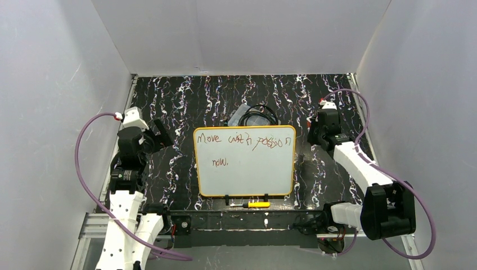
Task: Write a sentence on the whiteboard
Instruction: Put down the whiteboard marker at the center of the board.
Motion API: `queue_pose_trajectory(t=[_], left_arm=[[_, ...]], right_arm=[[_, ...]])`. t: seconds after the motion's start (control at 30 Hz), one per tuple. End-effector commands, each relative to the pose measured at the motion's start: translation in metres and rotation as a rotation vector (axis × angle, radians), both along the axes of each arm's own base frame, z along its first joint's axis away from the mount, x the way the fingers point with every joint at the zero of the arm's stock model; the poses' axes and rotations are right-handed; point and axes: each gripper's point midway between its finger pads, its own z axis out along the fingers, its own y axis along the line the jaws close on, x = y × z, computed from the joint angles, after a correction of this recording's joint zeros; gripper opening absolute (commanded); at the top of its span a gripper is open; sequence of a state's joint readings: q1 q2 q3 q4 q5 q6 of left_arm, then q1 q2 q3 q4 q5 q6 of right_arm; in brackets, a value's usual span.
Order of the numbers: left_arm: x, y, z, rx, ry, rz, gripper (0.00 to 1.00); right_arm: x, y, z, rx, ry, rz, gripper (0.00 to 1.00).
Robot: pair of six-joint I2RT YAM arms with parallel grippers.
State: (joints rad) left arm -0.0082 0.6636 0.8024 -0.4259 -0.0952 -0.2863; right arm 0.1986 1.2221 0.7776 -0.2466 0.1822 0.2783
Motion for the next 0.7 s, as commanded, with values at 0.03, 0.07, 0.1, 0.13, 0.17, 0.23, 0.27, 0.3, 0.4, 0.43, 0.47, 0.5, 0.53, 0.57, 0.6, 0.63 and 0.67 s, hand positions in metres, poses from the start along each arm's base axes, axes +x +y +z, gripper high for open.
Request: queue_pose_trajectory(t=[0.03,0.07,0.1,0.13,0.17,0.23,0.27,0.3,0.4,0.43,0.47,0.5,0.53,0.57,0.6,0.63,0.67], left_arm=[[-0.003,0.014,0.005,0.046,-0.023,0.057,0.98],[-0.004,0.014,0.004,0.046,-0.022,0.057,0.98],[-0.005,0.013,0.004,0.045,-0.026,0.053,0.98],[-0.005,0.013,0.004,0.046,-0.029,0.050,0.98],[-0.005,0.012,0.004,0.046,-0.033,0.047,0.98],[-0.005,0.012,0.006,0.046,-0.040,0.044,0.98],[-0.006,0.013,0.006,0.049,-0.042,0.047,0.98],[-0.006,0.015,0.007,0.051,-0.044,0.059,0.98],[-0.010,0.023,0.011,0.063,-0.065,0.104,0.98],[-0.011,0.025,0.012,0.066,-0.073,0.116,0.98],[-0.013,0.026,0.013,0.069,-0.083,0.125,0.98],[-0.014,0.027,0.015,0.070,-0.093,0.131,0.98],[-0.015,0.028,0.017,0.071,-0.104,0.133,0.98],[-0.015,0.027,0.018,0.071,-0.112,0.130,0.98],[-0.015,0.026,0.020,0.069,-0.120,0.125,0.98],[-0.014,0.025,0.021,0.067,-0.126,0.116,0.98],[-0.013,0.023,0.024,0.065,-0.134,0.107,0.98]], right_arm=[[0.002,0.002,-0.013,0.030,-0.030,-0.023,0.01],[0.001,0.001,-0.018,0.026,-0.017,-0.028,0.01],[-0.001,0.000,-0.024,0.023,-0.004,-0.034,0.01],[-0.002,-0.001,-0.029,0.019,0.006,-0.041,0.01],[-0.003,-0.003,-0.033,0.015,0.015,-0.049,0.03],[-0.005,-0.005,-0.042,0.008,0.032,-0.061,0.06],[-0.005,-0.005,-0.046,0.007,0.040,-0.066,0.08],[-0.007,-0.006,-0.050,0.005,0.050,-0.070,0.11],[-0.009,-0.007,-0.058,0.003,0.071,-0.084,0.29],[-0.008,-0.007,-0.058,0.002,0.071,-0.087,0.34],[-0.008,-0.008,-0.059,0.001,0.071,-0.092,0.40],[-0.008,-0.008,-0.058,0.002,0.067,-0.095,0.44],[-0.007,-0.009,-0.056,0.000,0.063,-0.097,0.48],[-0.006,-0.009,-0.053,-0.002,0.057,-0.100,0.53],[-0.005,-0.010,-0.050,-0.005,0.051,-0.103,0.58],[-0.004,-0.011,-0.045,-0.007,0.042,-0.106,0.63],[-0.003,-0.012,-0.040,-0.011,0.034,-0.111,0.67]])
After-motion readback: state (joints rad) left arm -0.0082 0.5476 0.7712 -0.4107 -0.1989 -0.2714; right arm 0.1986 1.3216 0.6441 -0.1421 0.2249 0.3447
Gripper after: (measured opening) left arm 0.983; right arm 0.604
